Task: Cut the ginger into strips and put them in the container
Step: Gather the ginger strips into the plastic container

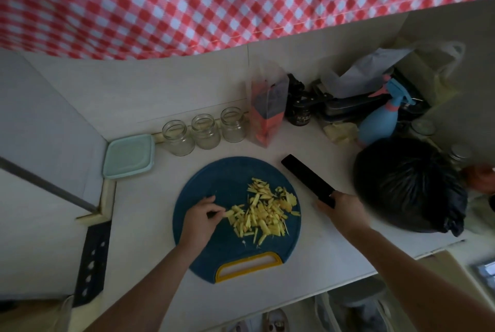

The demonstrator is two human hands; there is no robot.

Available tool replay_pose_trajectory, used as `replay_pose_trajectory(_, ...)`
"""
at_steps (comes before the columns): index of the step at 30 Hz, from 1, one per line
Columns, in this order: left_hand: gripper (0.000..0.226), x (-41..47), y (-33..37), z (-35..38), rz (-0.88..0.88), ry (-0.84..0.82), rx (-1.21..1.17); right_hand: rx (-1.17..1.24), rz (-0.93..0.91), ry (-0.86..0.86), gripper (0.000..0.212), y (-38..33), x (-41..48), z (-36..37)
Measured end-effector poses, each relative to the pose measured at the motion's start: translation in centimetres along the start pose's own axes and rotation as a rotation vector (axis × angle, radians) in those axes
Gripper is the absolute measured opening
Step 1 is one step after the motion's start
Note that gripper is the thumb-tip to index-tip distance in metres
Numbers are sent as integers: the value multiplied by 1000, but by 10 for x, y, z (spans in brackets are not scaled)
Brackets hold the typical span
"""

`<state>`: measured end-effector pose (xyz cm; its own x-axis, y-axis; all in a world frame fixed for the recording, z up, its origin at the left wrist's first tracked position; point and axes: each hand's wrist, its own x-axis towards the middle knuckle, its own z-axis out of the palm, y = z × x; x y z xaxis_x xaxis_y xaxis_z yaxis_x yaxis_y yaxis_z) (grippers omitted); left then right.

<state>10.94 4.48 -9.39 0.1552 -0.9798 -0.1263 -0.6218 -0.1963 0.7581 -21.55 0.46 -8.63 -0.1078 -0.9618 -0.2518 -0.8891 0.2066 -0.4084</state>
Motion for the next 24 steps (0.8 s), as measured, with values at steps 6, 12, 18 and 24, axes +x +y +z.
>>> replay_pose_trajectory(6,19,-2,-1,-5,-86,127,58,-12,-28,-24,43,-1,16,5)
replay_pose_trajectory(12,45,-14,-4,2,-41,-55,297,-204,-102,-88,50,-8,31,2)
replay_pose_trajectory(18,33,-10,16,9,0,54,292,-254,-134,-121,50,-14,32,5)
replay_pose_trajectory(24,36,7,84,59,158,-142,172,-211,-141,-133,51,-13,34,5)
